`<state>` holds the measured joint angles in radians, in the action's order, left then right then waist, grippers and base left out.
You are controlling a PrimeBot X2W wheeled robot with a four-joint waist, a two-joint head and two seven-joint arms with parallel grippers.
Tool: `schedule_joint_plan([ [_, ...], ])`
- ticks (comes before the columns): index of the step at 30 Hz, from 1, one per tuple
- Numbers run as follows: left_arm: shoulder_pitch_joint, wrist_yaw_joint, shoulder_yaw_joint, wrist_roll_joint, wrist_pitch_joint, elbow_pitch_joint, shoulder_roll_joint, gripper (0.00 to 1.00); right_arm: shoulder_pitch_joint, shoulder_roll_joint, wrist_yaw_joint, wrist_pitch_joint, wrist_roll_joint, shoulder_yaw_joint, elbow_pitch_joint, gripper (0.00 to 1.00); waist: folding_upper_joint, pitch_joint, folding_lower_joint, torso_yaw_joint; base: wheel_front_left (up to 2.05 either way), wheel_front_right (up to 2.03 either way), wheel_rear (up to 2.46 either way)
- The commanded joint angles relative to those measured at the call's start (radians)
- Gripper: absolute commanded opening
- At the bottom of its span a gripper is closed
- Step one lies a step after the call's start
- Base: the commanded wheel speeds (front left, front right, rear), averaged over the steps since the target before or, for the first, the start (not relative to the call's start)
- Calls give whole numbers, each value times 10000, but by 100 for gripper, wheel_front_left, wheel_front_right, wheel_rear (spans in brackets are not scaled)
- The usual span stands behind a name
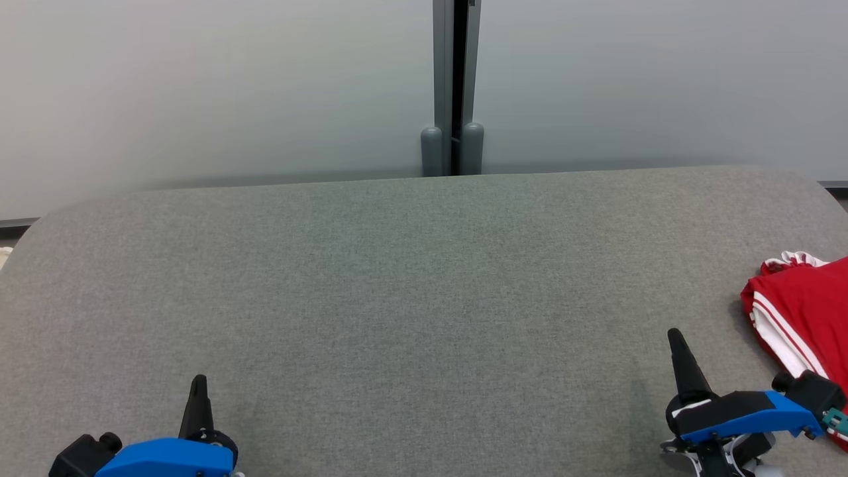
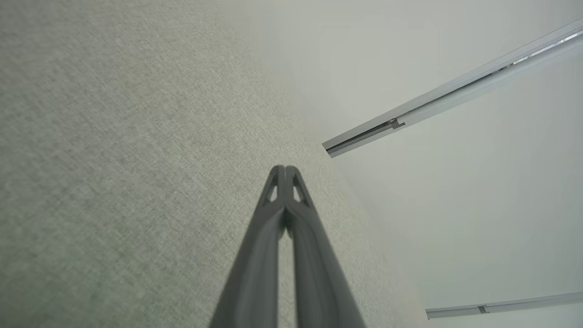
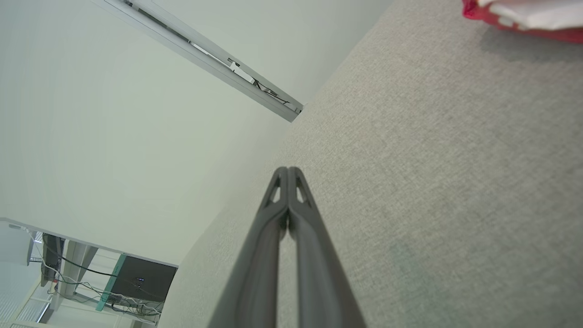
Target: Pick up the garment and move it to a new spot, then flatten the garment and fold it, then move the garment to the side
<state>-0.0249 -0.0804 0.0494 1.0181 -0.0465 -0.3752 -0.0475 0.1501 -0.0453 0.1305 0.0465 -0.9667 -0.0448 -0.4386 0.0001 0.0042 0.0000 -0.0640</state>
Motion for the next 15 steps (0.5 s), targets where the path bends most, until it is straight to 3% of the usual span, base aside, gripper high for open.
schedule_joint_plan([
  [1, -289, -86, 47, 264, 60, 188, -29, 0, -31, -46, 3, -65, -298, -60, 215, 0, -1, 0, 0, 12, 0, 0, 0],
  [15, -449, -194, 215, 1684, 457, 477, -32, 0, -125, -53, 3, -453, -1841, -219, 665, 0, -1, -2, 0, 136, 0, 0, 0],
])
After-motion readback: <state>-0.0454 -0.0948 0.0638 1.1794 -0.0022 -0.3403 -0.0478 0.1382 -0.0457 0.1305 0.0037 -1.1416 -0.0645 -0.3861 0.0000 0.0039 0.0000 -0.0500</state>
